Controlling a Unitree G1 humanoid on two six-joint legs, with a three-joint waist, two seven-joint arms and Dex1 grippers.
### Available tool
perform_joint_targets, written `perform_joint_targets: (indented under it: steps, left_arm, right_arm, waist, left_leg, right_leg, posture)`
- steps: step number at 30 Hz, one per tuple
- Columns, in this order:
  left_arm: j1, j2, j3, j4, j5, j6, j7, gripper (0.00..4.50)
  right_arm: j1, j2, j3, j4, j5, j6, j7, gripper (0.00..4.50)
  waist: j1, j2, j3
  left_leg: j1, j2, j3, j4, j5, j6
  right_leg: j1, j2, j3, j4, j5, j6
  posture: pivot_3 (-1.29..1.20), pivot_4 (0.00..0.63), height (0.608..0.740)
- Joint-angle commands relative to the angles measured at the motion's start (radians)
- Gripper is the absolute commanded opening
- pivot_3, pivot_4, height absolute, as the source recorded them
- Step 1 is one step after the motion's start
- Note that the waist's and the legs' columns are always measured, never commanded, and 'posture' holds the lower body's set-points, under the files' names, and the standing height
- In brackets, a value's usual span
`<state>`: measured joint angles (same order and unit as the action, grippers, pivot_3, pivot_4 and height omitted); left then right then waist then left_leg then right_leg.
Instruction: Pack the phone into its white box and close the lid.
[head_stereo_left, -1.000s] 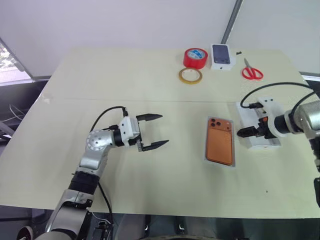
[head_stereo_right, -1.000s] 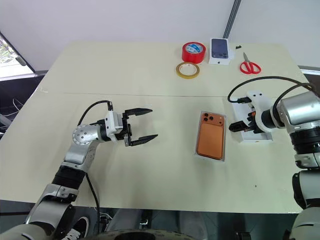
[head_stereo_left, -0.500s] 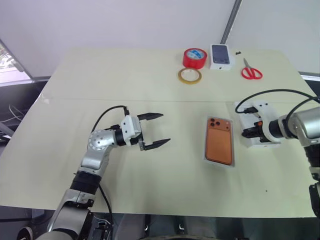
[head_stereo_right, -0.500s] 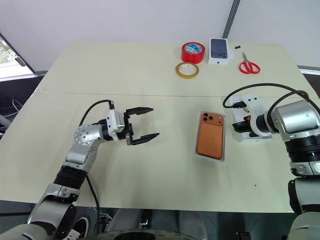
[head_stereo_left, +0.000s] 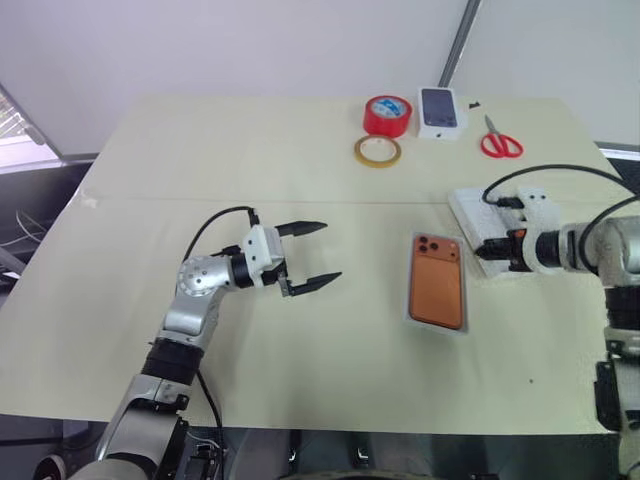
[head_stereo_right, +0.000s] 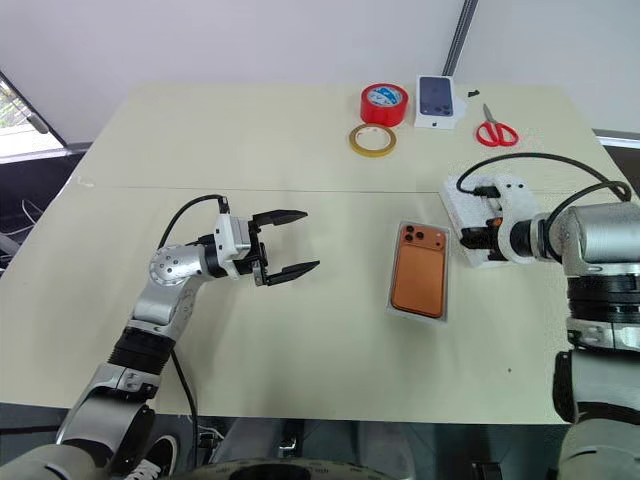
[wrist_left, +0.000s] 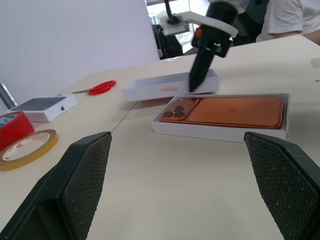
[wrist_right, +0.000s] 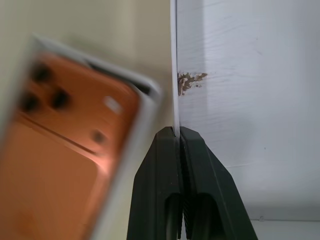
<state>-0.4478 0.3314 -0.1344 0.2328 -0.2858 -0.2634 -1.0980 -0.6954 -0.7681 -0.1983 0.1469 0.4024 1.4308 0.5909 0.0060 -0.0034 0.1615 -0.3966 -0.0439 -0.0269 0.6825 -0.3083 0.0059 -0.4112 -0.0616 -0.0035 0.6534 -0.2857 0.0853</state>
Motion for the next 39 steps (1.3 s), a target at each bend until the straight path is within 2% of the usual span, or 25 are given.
perform_joint_targets:
  steps: [1,4,6,9,11,14,17,19,20,22,25,30,33,39]
  left_arm:
    - [-0.004,-0.003,0.006,-0.031,-0.007,0.009,0.017,4.5]
    - [0.002,-0.008,0.008,-0.04,-0.012,0.023,0.031,4.5]
    - [0.002,-0.011,0.009,-0.039,-0.009,0.023,0.037,4.5]
    - [-0.002,-0.02,0.013,-0.044,-0.017,0.043,0.054,4.5]
    - [-0.006,-0.026,0.012,-0.047,-0.013,0.059,0.068,4.5]
    - [-0.011,-0.034,0.012,-0.061,-0.027,0.107,0.081,4.5]
    - [-0.026,-0.04,0.03,-0.069,-0.058,0.19,0.104,4.5]
    - [-0.031,-0.045,0.035,-0.075,-0.07,0.223,0.111,4.5]
    - [-0.029,-0.049,0.032,-0.083,-0.076,0.241,0.114,4.5]
    - [-0.024,-0.055,0.024,-0.097,-0.076,0.259,0.122,4.5]
    - [-0.014,-0.065,0.011,-0.119,-0.076,0.289,0.126,4.5]
    - [0.01,-0.093,-0.007,-0.151,-0.073,0.297,0.133,4.5]
    - [0.024,-0.101,-0.016,-0.166,-0.064,0.298,0.138,3.66]
    - [0.045,-0.101,-0.028,-0.179,-0.065,0.307,0.131,0.53]
  right_arm:
    - [-0.018,0.064,-0.139,-0.1,0.057,-0.072,-0.026,0.05]
    - [-0.02,0.18,-0.288,-0.161,0.134,-0.076,-0.056,0.05]
    - [-0.066,0.302,-0.45,-0.186,0.201,0.02,-0.113,0.05]
    - [-0.105,0.451,-0.611,-0.254,0.29,0.143,-0.17,0.05]
    - [-0.072,0.544,-0.664,-0.299,0.466,0.181,-0.224,0.05]
    - [0.076,0.612,-0.621,-0.393,0.751,0.184,-0.338,0.05]
    - [0.268,0.567,-0.521,-0.435,1.109,0.144,-0.49,0.05]
    - [0.415,0.44,-0.377,-0.462,1.413,-0.008,-0.627,0.05]
    - [0.481,0.38,-0.317,-0.482,1.509,-0.076,-0.654,0.05]
    - [0.564,0.299,-0.244,-0.519,1.57,-0.17,-0.656,0.05]
    - [0.645,0.213,-0.18,-0.549,1.57,-0.256,-0.594,0.05]
    - [0.668,0.196,-0.107,-0.539,1.57,-0.371,-0.633,0.05]
    - [0.657,0.206,-0.078,-0.536,1.57,-0.402,-0.637,0.0]
    - [0.656,0.247,-0.051,-0.5,1.57,-0.423,-0.725,0.0]
  waist:
    - [0.001,0.0,0.0]
    - [0.002,0.0,0.0]
    - [0.002,0.0,0.0]
    - [0.003,0.0,0.0]
    - [0.003,0.001,0.0]
    - [0.007,0.001,0.0]
    - [0.006,0.001,0.0]
    - [0.002,0.001,0.0]
    - [0.001,0.001,0.0]
    - [-0.007,0.0,0.001]
    - [-0.023,0.0,0.001]
    - [-0.022,0.0,0.001]
    - [-0.016,-0.001,0.001]
    - [-0.014,-0.001,0.001]
  left_leg:
    - [0.0,0.0,0.0,0.0,0.0,0.0]
    - [0.0,0.0,0.0,0.0,0.0,0.0]
    - [0.0,0.0,0.0,0.0,0.0,0.0]
    - [0.0,0.0,0.0,0.0,0.0,0.0]
    - [0.0,0.0,0.0,0.0,0.0,0.0]
    - [0.0,0.0,-0.001,-0.001,0.0,0.0]
    - [-0.001,-0.001,-0.001,0.0,0.0,0.0]
    - [-0.002,-0.001,0.0,0.001,0.0,0.001]
    - [-0.002,-0.001,0.0,0.001,-0.001,0.001]
    - [-0.002,-0.001,0.0,0.001,-0.001,0.002]
    - [0.002,0.001,0.0,0.001,-0.001,0.002]
    - [0.005,0.002,0.0,0.0,-0.001,0.002]
    - [0.004,0.002,0.0,0.001,-0.001,0.002]
    - [0.004,0.002,0.0,0.0,-0.001,0.003]
  right_leg:
    - [0.0,0.0,0.0,0.0,0.0,0.0]
    - [0.0,0.0,0.0,0.0,0.0,0.0]
    - [0.0,0.0,0.0,0.001,0.0,0.0]
    - [-0.001,0.0,0.0,0.002,0.0,0.0]
    - [-0.001,0.0,0.0,0.002,0.0,0.0]
    - [-0.002,0.0,0.0,0.005,0.0,0.0]
    - [-0.002,0.0,0.0,0.005,0.0,0.0]
    - [-0.002,-0.001,0.0,0.004,0.0,0.0]
    - [-0.002,-0.001,0.0,0.003,0.0,0.0]
    - [-0.001,-0.001,0.0,0.002,0.0,0.0]
    - [0.003,0.001,0.0,0.002,0.0,0.0]
    - [0.005,0.003,0.0,0.001,0.0,0.001]
    - [0.005,0.003,0.0,0.0,0.0,0.001]
    - [0.005,0.002,0.0,-0.001,0.0,0.0]
  posture:
    - [0.0,0.15,0.74]
    - [0.0,0.15,0.74]
    - [0.0,0.15,0.74]
    - [0.0,0.15,0.74]
    - [0.0,0.15,0.74]
    - [0.0,0.15,0.74]
    - [0.0,0.15,0.74]
    - [0.0,0.15,0.74]
    - [0.0,0.15,0.74]
    - [0.0,0.15,0.74]
    - [0.0,0.15,0.74]
    - [0.0,0.15,0.74]
    - [0.0,0.15,0.74]
    - [0.0,0.15,0.74]
